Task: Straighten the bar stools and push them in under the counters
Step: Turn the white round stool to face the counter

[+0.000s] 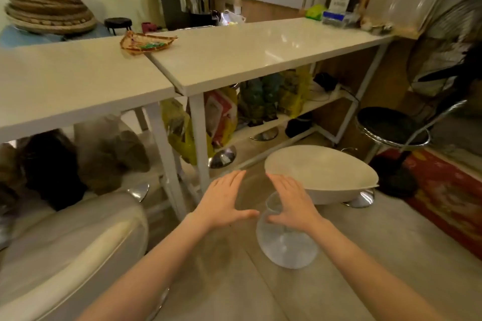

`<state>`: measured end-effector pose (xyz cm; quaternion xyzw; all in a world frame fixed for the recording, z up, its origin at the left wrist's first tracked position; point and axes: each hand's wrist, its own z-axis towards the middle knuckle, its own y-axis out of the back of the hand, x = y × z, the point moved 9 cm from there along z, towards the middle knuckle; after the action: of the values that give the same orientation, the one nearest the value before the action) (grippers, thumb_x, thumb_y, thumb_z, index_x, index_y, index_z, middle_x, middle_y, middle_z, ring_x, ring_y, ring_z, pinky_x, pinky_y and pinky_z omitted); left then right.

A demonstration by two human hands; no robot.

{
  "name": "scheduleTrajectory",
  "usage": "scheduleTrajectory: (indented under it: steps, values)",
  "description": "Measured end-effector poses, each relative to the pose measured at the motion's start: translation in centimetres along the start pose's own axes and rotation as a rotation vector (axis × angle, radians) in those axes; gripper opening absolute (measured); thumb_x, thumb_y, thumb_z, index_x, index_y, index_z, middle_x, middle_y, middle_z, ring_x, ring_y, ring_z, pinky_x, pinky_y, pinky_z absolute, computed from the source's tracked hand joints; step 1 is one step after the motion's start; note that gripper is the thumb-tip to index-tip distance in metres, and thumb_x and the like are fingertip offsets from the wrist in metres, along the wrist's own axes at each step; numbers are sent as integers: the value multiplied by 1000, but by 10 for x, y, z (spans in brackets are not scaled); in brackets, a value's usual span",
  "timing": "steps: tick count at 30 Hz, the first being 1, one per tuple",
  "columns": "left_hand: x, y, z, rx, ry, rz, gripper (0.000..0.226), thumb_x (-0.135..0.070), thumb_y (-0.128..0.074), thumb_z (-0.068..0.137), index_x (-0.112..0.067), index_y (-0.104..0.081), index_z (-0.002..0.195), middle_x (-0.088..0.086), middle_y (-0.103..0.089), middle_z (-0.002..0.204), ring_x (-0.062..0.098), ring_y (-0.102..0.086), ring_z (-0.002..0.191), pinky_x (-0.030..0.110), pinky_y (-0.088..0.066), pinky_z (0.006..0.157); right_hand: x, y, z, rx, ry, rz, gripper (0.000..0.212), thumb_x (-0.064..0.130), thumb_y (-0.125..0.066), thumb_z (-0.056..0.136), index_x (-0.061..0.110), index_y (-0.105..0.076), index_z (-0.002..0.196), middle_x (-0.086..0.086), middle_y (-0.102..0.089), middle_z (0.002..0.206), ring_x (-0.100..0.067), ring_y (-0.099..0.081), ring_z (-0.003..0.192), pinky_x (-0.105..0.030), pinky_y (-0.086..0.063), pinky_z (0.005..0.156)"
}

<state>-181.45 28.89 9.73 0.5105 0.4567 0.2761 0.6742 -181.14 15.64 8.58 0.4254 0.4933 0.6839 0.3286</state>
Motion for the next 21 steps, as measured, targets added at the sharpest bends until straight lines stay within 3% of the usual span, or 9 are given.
scheduleTrajectory:
  steps: [4, 7, 11, 21]
  values:
    - [-67, -25, 54, 22, -59, -4, 104, -76, -49, 73, -15, -10, 147, 5, -17, 156, 18, -16, 142, 33, -14, 114, -88, 32, -30, -18, -87, -21, 107, 48, -77, 65, 13, -18, 147, -5, -28, 152, -22, -23, 139, -33, -15, 113]
    - [-109, -48, 91, 61, -96, -2, 111, -84, -35, 64, -14, -10, 147, 6, -17, 155, 20, -18, 141, 36, -16, 114, -144, 52, -54, -48, -141, -17, 109, 49, -80, 62, 13, -20, 146, -7, -32, 149, -24, -28, 137, -35, -19, 112]
    - [-161, -82, 134, 132, -155, -33, 101, -69, -54, 76, -14, -9, 148, 7, -16, 156, 21, -16, 141, 37, -14, 114, -212, 70, -81, -69, -235, 1, 110, 47, -81, 61, 14, -19, 147, -7, -35, 148, -24, -30, 135, -33, -20, 110]
    - [-226, -163, 248, 249, -205, -18, 98, -67, -54, 76, -14, -13, 147, 8, -20, 155, 22, -20, 140, 38, -21, 114, -371, 63, -84, 49, -362, 73, 109, 35, -82, 66, 15, -14, 148, -7, -36, 146, -22, -33, 132, -34, -27, 108]
